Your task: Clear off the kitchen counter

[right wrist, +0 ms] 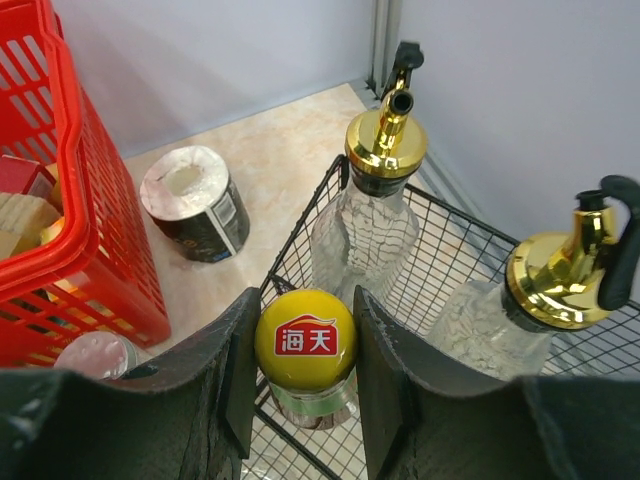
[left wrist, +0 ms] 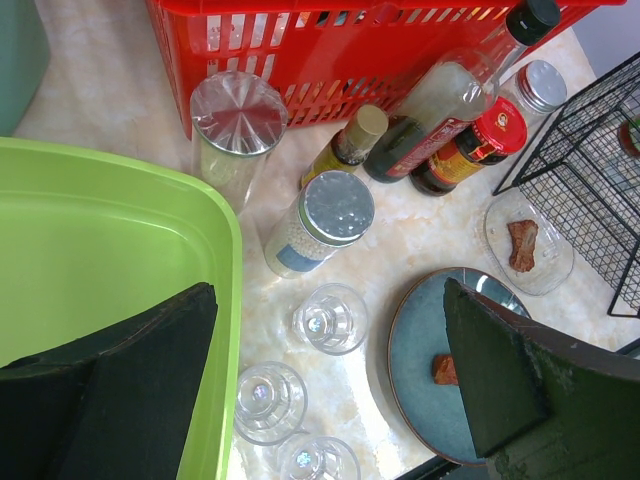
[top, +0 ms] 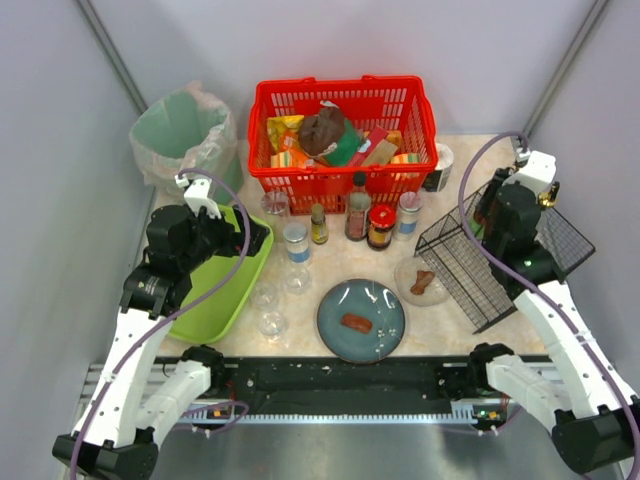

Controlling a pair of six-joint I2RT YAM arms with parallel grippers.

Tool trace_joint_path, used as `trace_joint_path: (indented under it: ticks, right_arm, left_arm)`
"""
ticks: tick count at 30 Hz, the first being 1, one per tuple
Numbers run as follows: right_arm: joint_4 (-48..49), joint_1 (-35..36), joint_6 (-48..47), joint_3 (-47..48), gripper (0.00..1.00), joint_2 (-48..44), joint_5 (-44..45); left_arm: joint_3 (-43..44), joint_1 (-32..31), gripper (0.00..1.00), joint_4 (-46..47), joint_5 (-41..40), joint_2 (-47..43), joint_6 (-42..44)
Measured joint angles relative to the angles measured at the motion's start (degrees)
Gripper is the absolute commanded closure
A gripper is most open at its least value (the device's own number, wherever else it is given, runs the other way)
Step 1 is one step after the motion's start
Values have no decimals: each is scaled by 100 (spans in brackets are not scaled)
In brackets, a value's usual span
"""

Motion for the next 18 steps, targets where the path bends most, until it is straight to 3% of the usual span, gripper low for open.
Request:
trace_joint_path:
  ticks: [18]
  right_arm:
    - [861,-227,308,-767,100,568,-262]
  left_arm:
    - [-2,0,2,7,111,227,0]
